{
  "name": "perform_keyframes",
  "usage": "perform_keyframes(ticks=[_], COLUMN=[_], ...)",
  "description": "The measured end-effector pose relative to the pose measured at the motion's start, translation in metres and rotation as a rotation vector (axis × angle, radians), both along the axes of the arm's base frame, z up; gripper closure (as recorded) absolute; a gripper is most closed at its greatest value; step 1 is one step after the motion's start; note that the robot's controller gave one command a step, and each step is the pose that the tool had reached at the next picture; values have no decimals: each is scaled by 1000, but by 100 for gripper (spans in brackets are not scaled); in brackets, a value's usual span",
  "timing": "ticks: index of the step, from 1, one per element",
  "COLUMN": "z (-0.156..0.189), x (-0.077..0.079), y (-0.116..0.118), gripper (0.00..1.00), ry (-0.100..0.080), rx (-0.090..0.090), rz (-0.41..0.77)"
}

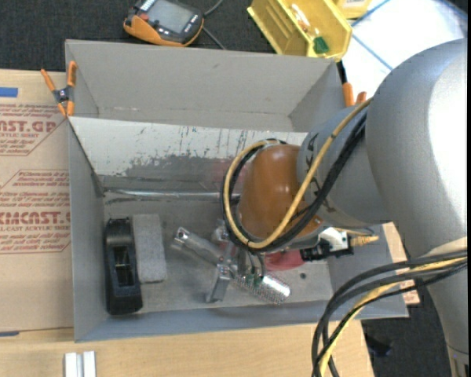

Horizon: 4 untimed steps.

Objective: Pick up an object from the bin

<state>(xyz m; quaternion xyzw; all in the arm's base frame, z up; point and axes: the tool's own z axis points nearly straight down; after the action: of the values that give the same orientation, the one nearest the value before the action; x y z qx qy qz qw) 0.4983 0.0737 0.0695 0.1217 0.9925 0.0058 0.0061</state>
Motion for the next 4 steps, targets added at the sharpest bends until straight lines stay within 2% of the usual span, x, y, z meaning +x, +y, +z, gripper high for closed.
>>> perform_keyframes(ticks=[1, 2, 4], z=[0, 1, 48], x=[-10, -11, -14], y=[-26, -26, -26], gripper=[100, 100, 100], ry=[21, 22, 35], rx=[-8, -8, -8], rz=[-43, -43, -41])
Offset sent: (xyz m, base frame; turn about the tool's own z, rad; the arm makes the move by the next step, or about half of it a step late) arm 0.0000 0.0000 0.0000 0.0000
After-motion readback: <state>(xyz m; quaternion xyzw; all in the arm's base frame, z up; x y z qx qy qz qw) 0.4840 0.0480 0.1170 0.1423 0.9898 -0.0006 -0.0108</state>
